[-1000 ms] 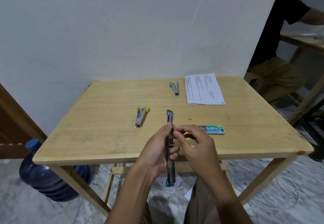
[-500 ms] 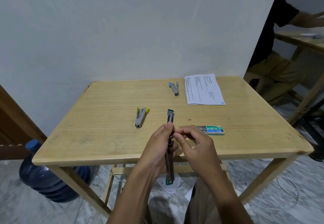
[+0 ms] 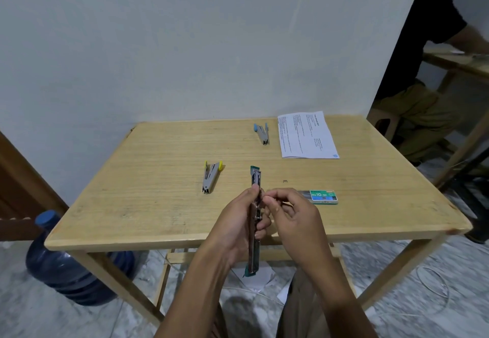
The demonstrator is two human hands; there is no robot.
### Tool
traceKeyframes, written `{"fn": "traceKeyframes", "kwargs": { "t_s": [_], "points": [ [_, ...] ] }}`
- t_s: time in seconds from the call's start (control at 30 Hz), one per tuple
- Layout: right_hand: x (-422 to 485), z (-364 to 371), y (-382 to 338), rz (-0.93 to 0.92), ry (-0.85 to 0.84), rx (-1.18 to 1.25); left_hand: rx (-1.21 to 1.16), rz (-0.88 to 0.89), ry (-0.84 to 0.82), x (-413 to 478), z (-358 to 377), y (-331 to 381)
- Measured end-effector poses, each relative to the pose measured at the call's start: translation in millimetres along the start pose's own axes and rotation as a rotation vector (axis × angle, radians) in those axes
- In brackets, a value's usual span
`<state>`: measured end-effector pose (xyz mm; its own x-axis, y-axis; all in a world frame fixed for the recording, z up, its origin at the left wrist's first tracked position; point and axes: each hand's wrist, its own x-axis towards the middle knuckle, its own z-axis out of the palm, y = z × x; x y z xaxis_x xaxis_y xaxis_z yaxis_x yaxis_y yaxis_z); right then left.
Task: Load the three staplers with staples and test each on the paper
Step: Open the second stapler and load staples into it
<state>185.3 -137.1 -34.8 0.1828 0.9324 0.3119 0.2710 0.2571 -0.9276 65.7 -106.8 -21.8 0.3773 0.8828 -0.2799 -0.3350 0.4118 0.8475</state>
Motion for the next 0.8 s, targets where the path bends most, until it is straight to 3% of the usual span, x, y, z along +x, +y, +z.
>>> {"fn": "traceKeyframes", "kwargs": {
  "t_s": [0.23,0.3,0.4,0.57,0.7,0.8],
  "points": [
    [2.6,5.0,-14.1,0.108,0.008,0.206,-0.012,0.019,-0.023,0.2,-3.9,6.0],
    [2.2,6.3,-10.1,0.024,0.015,0.108,-0.042,0.022,-0.002,0.1,-4.4,6.1],
    [-0.8,6.6,1.7,-0.256,0.029,-0.189,-0.149,0.035,0.053,-0.1,-4.2,10.4],
    [-9.1,10.3,11.1,-0.362,0.008,-0.215,-0.168,0.060,0.080,0.2,-3.5,17.4],
    [-5.0,6.4,1.0,-0.192,-0.027,-0.102,-0.211,-0.006,0.055,-1.7,-5.8,13.9],
    [6.9,2.3,-8.3,-0.148,0.005,-0.224,-0.239,-0.036,-0.028,-2.3,-5.0,12.1]
  ]
}}
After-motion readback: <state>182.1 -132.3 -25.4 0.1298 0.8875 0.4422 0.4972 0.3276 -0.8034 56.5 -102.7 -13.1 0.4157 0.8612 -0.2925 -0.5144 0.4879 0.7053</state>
